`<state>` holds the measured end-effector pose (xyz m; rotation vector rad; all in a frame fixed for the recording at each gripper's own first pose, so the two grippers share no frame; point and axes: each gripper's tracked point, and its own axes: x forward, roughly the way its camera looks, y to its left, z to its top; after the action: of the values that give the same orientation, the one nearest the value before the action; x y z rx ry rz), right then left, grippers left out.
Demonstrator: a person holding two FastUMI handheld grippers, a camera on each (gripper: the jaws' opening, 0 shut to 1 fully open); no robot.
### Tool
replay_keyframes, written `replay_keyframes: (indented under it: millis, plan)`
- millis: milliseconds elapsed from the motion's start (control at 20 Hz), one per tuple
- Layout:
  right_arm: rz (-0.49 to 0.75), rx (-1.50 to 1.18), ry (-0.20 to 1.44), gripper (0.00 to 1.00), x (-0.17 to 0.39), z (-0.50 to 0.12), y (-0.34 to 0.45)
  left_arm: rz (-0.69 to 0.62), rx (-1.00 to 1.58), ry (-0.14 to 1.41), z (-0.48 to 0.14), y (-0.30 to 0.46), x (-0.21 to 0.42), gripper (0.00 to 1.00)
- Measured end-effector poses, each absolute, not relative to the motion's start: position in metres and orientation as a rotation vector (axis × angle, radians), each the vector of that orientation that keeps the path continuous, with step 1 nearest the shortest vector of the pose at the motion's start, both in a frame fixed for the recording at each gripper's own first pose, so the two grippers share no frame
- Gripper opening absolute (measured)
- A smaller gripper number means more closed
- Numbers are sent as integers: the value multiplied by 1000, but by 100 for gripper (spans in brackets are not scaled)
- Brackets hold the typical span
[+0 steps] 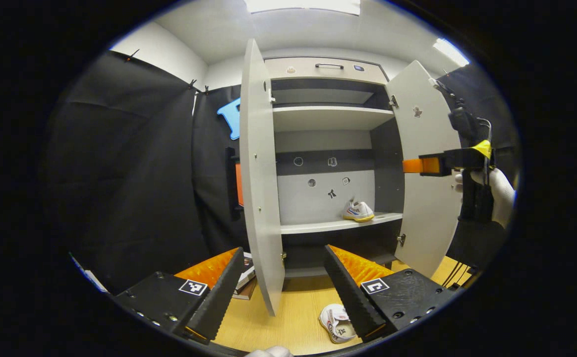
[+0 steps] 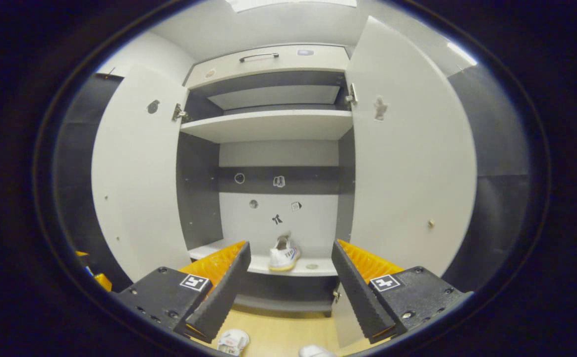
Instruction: Grab one shoe with the right hand and put it into the shoe cabinet, grab the other shoe with the left hand and put it into the shoe cabinet; then close the right door with the right hand and the left door with the left hand.
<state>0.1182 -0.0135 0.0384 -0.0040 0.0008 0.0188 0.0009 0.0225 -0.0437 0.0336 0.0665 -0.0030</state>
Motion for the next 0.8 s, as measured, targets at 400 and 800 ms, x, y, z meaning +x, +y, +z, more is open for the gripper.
replay_keyframes:
  millis: [400,800]
  plan:
    - [-6,-14,33,100,44,-19,-49,-68,57,108,-68,-17,12,96]
    - [-9,-45,85,100,48,-27,-66,-143,73,323,-198,-57,12,97]
